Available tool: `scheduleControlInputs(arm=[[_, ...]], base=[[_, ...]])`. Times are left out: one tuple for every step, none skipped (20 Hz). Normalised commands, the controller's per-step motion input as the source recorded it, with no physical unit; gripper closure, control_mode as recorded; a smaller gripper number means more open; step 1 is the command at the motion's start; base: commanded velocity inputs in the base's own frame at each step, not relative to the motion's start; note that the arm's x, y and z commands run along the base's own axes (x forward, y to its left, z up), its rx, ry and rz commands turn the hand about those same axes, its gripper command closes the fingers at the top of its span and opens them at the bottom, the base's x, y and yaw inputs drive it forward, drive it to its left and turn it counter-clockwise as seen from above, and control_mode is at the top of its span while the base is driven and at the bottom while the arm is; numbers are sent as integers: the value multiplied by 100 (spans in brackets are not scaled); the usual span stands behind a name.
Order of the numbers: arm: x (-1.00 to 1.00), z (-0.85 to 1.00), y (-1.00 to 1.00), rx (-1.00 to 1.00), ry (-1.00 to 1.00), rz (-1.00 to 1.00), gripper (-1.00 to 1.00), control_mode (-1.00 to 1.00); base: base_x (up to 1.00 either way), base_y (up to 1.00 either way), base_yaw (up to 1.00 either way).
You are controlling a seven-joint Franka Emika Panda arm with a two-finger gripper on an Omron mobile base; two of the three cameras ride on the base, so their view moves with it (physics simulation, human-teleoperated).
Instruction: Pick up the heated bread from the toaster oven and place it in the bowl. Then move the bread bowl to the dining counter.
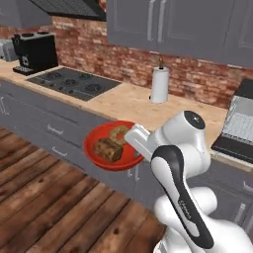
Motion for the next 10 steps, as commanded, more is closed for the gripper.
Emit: scheduleControlInputs(arm=[[0,0,0,0,0,0,100,100],[0,0,0,0,0,0,100,100],[0,0,0,0,0,0,100,100],[0,0,0,0,0,0,100,100],[0,0,0,0,0,0,100,100],[0,0,0,0,0,0,100,100],[0,0,0,0,0,0,100,100],[0,0,0,0,0,0,100,100],[0,0,0,0,0,0,100,100],[0,0,0,0,0,0,100,100]], base=[[0,0,100],[0,9,100],[0,17,100],[0,24,95],[4,29,92],[19,39,85],[34,52,79],[54,69,69],[66,76,64],[81,87,58]])
